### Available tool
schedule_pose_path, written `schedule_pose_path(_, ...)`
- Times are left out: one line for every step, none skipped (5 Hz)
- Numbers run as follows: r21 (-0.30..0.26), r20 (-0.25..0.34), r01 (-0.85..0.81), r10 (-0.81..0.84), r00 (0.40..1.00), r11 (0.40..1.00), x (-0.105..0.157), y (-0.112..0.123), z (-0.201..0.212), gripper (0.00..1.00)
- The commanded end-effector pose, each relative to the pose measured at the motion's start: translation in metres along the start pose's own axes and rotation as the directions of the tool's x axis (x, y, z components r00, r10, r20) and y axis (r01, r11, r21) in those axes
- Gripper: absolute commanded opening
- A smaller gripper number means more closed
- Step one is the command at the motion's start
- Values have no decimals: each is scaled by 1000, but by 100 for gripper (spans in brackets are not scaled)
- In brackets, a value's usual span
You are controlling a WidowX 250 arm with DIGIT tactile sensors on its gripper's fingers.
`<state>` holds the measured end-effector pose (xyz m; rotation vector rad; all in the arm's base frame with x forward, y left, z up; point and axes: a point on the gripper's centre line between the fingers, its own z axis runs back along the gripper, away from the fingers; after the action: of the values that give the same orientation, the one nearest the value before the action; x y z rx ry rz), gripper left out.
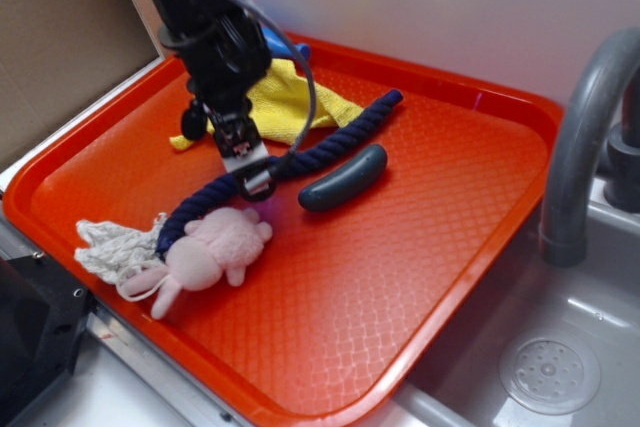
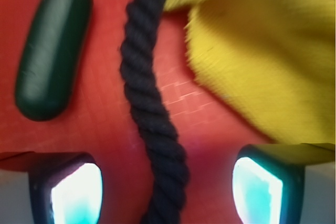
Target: Grab the blue rope.
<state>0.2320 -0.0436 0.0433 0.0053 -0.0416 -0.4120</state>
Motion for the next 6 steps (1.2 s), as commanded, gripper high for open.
schedule_pose_path(-49, -20, 22, -23, 1000, 999, 7, 7, -12, 100)
schedule_pose_path(-2, -81, 37, -37, 996, 999, 10, 5, -14, 100)
schedule_pose_path(12, -108, 52, -50, 993, 999, 10, 2, -16, 100)
schedule_pose_path(38, -126, 53, -48, 991, 998, 10, -1, -16, 16)
schedule_pose_path(58, -126, 46, -39, 991, 997, 7, -5, -16, 0)
schedule_pose_path(59, -120, 45, -37, 992, 997, 5, -5, -15, 0)
